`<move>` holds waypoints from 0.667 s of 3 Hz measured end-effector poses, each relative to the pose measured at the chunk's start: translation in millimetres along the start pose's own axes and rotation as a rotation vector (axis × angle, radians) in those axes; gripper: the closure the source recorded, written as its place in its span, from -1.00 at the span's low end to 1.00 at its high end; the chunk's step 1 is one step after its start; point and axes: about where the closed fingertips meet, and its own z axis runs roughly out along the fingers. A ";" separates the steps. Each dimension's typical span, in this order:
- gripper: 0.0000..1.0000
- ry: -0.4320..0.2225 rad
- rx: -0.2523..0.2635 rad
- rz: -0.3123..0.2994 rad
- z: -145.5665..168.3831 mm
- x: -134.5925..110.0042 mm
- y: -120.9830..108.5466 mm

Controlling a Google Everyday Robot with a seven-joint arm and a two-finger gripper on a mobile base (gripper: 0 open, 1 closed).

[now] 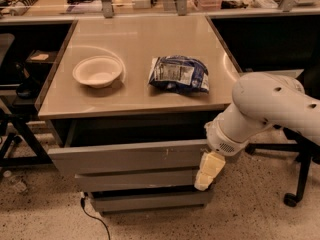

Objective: Open top drawer

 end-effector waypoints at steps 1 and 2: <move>-1.00 -0.001 0.007 -0.020 9.5 -7.1 -3.5; -1.00 0.009 -0.015 -0.041 28.7 -16.0 -4.9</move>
Offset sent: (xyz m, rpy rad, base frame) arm 0.0204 0.0398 -0.0398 -0.0123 0.0223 0.0755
